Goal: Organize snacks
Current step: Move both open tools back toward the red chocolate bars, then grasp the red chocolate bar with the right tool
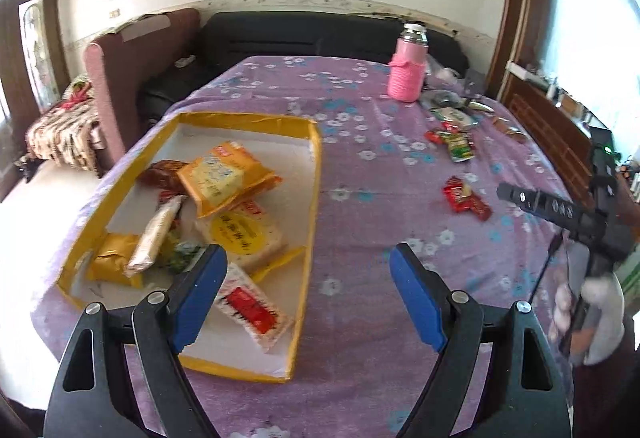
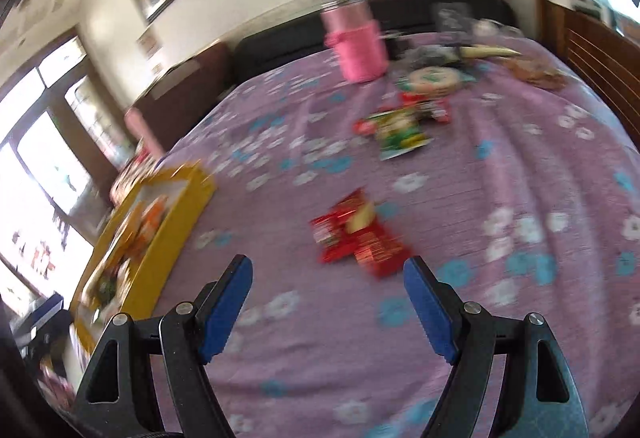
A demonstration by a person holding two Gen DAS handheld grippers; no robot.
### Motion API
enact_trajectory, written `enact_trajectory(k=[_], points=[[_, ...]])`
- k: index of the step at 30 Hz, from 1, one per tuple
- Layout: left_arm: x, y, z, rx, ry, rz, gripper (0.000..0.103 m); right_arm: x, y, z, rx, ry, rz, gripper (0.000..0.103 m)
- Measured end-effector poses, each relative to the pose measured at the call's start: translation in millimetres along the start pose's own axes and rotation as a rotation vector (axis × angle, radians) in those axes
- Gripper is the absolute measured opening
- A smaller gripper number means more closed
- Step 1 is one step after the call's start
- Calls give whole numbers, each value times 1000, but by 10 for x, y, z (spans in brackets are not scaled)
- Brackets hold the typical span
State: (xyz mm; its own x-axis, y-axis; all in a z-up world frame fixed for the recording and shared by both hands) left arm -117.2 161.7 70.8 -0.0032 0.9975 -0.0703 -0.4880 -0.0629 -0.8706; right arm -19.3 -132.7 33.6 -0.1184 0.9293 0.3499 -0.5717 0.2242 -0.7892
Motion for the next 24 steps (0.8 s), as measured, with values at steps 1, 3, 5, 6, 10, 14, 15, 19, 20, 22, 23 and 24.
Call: enact_trajectory(k=[1,3,5,6,10,14,15,19,20,22,23,24], points=[[-29,8,-24,7,19,3,84,-123,-59,-9,-5,20,-25,80],[-89,31,-67,22,45,-2,84,-273,-135,-64,0,47,-48,80],[-139,53,-99,35,62,-8,84,-351,-175,-155,15,68,-49,80],[-161,62,-118,42,72,-7,84,-353,-180,-200,22,70,-45,80],[-182,92,-175,70,92,0,84,-202,-116,-466,73,53,43,79],[-167,92,-230,85,92,9,84,-68,44,-674,122,149,231,59],[-164,92,-249,89,91,13,84,-64,73,-714,134,172,260,52],[-193,118,-326,122,123,46,84,-12,79,-811,146,168,281,52],[-205,126,-338,129,130,49,84,17,75,-833,151,151,282,55],[-244,134,-353,138,139,44,84,68,65,-898,159,127,309,56],[-260,129,-355,138,139,37,84,98,54,-932,160,121,326,56],[-283,122,-352,136,141,27,84,118,44,-960,161,120,338,56]])
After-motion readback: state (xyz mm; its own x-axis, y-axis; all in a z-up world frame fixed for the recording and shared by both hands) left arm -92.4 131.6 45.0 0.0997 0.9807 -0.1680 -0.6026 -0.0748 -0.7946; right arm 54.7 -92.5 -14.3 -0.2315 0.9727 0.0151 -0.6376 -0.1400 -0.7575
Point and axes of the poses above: each gripper's, at about its wrist camera, not at the fingertips, and z roughly against the way its jaws point, x to its left, y to its underside, the point moved 3 cm from there along -z, roughly the way its jaws point, and after that the axes turned 13 degrees about -x, right-handed, at the moved point
